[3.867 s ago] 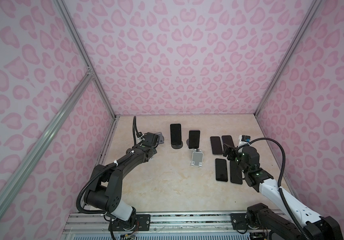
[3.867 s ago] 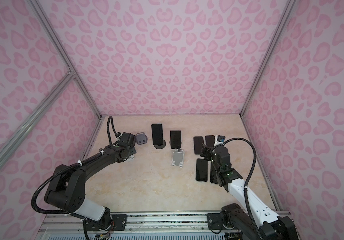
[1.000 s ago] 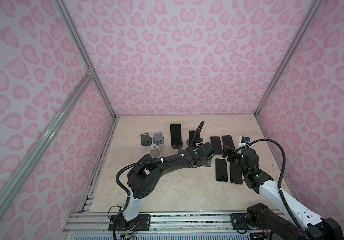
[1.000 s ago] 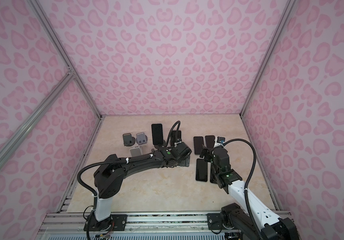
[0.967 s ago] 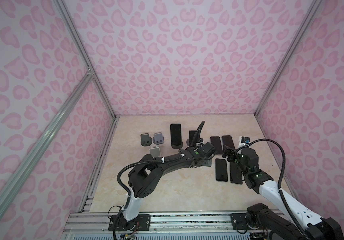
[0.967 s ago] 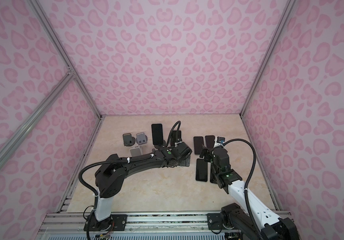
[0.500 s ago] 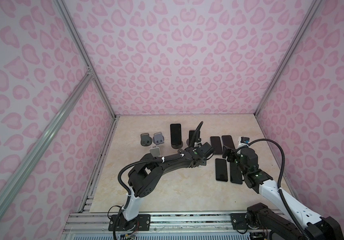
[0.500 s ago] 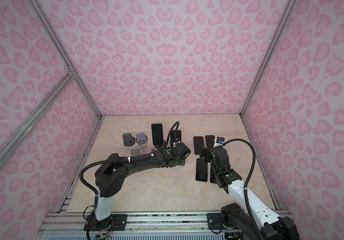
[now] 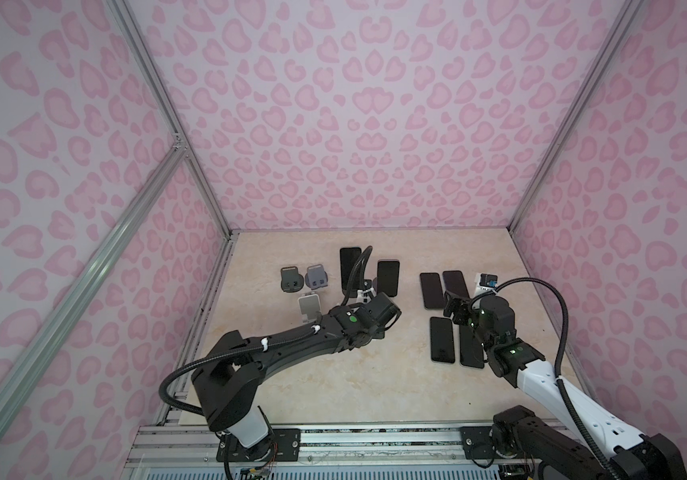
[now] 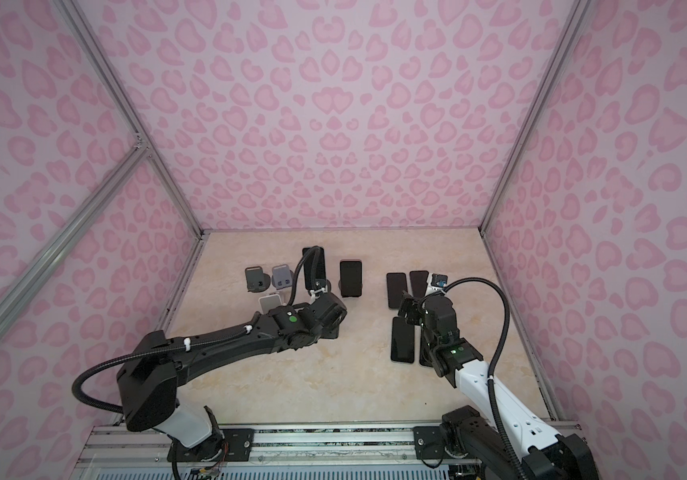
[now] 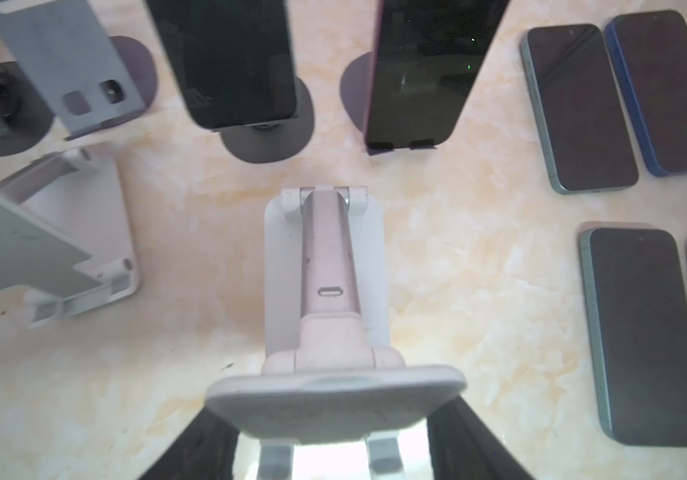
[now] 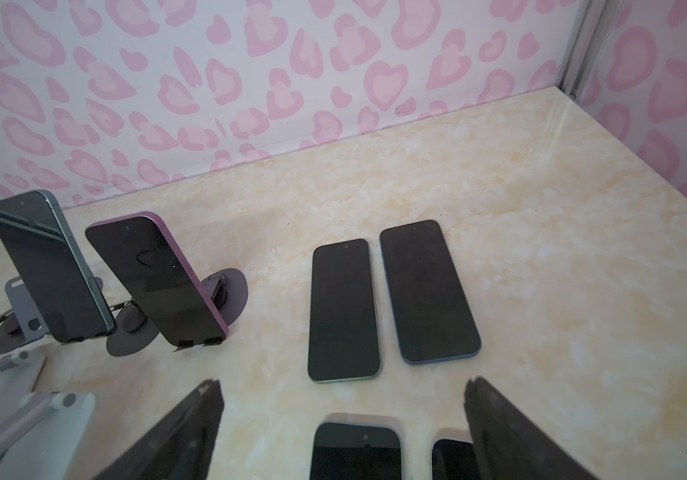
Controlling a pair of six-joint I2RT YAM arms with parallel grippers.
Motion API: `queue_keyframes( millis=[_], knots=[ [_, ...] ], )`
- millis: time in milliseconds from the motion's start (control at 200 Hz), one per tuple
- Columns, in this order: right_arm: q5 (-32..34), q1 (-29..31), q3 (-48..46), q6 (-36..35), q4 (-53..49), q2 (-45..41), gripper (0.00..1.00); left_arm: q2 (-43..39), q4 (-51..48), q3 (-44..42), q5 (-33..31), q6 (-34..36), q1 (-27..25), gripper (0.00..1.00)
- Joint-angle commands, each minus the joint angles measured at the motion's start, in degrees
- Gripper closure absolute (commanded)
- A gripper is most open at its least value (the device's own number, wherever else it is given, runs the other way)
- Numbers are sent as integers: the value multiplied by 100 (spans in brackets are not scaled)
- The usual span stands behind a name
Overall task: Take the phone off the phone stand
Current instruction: 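Move the left gripper to the other white stand and grasp it, then carry the second white stand beside the first and release it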
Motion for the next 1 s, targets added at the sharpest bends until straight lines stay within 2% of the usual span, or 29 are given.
queue_keyframes(
  millis=[0,70,170,325,415,515,630,735,830,995],
  knots=[
    [25,24,-19,-45,123,10,7,-653,-227,-661,-283,-496,332,40],
    [27,63,-7,-62,145,51,7,-1131,-226,-1218,-33,-785,758,40],
    [45,118,29,-87,137,122,7,-1778,-378,-1683,-291,-912,1121,40],
    [72,160,23,-106,146,182,8,-2591,-1038,-1703,-819,-953,1516,40],
    [93,170,13,-115,159,177,8,-2967,-1088,-1698,-779,-730,1907,40],
    [93,175,22,-118,156,204,8,-3027,-902,-1746,-590,-401,2560,40],
    [93,183,14,-123,167,195,8,-2556,-365,-1835,-189,-146,3256,40],
    [161,200,19,-146,155,201,8,-2095,-254,-1584,-14,-89,3282,42],
    [186,216,3,-151,174,221,8,-2251,-90,-1588,-160,-9,2999,43],
    [197,223,-2,-164,206,266,8,-2299,-76,-1630,-129,348,2955,42]
  ],
)
